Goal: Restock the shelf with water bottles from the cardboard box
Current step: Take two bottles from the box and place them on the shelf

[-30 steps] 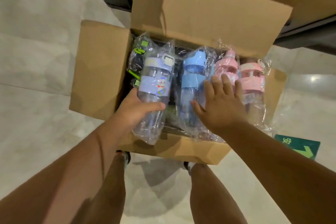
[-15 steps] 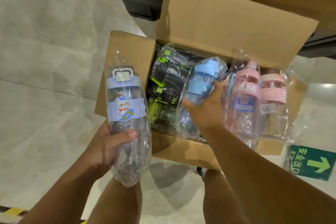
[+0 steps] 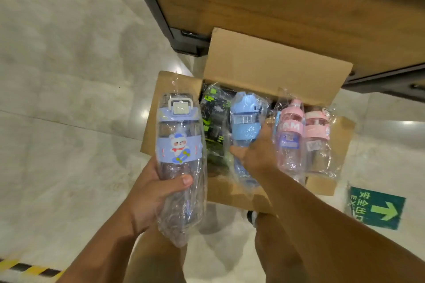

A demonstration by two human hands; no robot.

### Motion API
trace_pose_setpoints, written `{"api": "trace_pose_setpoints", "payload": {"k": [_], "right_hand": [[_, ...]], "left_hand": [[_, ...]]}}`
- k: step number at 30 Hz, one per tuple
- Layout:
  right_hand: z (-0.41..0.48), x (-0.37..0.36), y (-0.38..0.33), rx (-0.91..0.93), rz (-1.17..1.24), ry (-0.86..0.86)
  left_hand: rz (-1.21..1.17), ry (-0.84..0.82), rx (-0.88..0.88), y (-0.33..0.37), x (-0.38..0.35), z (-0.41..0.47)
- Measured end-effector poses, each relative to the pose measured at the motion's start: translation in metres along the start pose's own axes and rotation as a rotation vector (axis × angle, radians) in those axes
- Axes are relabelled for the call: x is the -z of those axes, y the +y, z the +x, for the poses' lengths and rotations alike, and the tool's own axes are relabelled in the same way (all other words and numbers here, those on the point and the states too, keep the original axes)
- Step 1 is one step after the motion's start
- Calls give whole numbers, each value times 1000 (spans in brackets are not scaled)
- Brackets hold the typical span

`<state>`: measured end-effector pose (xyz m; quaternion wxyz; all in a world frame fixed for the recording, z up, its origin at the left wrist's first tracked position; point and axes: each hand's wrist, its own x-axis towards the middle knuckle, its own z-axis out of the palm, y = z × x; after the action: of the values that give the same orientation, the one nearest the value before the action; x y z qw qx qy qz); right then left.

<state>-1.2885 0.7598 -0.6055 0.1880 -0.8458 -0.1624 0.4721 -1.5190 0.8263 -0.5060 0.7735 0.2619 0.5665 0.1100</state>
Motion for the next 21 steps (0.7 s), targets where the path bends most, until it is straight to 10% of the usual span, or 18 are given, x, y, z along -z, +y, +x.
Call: {"api": "trace_pose_setpoints", "payload": {"k": [12, 21], "right_hand": [[-363, 218, -192, 296, 225, 244], [-539, 293, -177, 387, 477, 677]], "left_hand": [[292, -316, -273, 216, -63, -272], [520, -788, -490, 308, -182, -377]]}}
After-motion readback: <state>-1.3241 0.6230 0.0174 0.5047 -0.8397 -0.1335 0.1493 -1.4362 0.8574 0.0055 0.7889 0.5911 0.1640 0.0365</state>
